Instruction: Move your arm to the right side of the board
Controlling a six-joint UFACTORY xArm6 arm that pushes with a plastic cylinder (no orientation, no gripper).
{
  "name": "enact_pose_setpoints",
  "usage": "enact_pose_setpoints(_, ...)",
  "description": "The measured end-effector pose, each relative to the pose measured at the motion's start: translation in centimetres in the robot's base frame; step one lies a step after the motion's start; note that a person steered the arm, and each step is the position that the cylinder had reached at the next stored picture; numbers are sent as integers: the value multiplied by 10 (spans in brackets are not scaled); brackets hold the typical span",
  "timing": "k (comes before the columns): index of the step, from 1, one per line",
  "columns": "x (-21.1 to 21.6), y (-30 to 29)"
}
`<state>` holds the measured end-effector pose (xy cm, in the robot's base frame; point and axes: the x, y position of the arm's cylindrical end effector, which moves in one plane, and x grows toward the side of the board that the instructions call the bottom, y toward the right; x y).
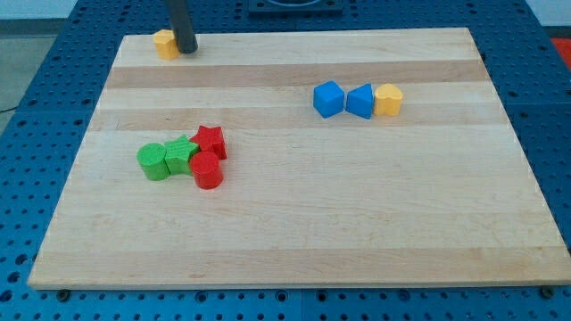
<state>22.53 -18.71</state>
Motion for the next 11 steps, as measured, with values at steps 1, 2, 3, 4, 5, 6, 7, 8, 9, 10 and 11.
enact_pose_setpoints(1,0,-10)
enact_pose_setpoints(2,0,-27)
enact_pose_setpoints(3,1,-26)
enact_pose_setpoints(4,52,22)
enact_pose_setpoints(5,66,89)
enact_pose_setpoints(6,66,103)
enact_pose_setpoints(7,66,102)
enact_pose_setpoints(8,85,94)
enact_pose_setpoints(9,118,103)
enact_pose_setpoints(10,179,141)
enact_pose_setpoints(11,222,223)
